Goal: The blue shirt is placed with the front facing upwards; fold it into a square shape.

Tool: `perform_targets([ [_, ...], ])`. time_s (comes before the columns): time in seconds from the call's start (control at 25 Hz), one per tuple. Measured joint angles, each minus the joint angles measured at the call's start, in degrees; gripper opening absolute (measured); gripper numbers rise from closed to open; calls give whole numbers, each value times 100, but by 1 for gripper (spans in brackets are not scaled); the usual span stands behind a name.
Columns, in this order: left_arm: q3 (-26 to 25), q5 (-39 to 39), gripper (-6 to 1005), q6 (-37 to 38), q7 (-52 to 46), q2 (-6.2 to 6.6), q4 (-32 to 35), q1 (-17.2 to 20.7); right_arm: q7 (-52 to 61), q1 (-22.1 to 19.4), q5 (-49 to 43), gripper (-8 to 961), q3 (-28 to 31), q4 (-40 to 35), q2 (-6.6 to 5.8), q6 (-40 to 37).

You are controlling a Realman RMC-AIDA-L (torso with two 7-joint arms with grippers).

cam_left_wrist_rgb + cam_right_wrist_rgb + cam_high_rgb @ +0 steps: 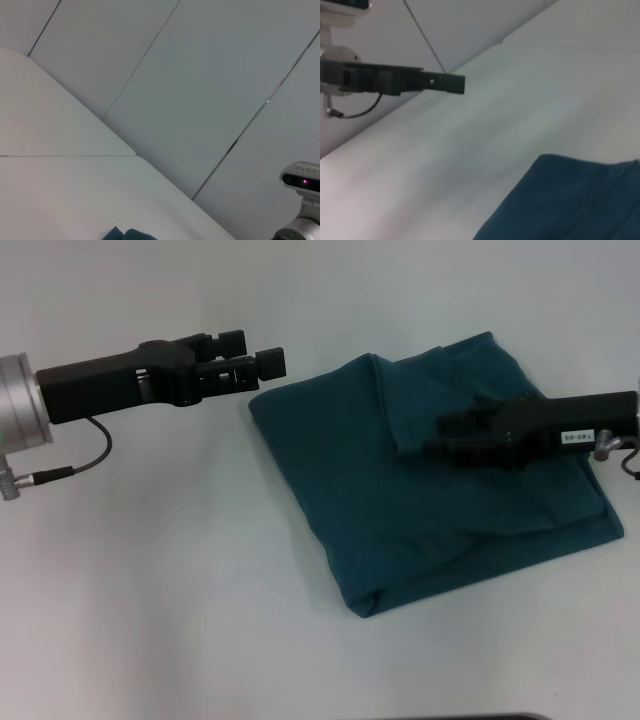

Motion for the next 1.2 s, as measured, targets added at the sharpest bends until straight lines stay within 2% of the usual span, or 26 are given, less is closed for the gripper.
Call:
perform_targets([
  [0.16, -3, 3, 969, -27, 52, 0, -2, 4, 88, 13, 0, 569, -239, 36, 46, 82],
  [0.6, -21, 8, 968, -41, 80, 1, -7, 12, 6, 13, 47, 562, -277, 52, 68, 186],
  [1.2, -20, 16, 968, -62, 224, -76, 52, -23, -601, 89, 55, 560, -1017, -177, 99, 871],
])
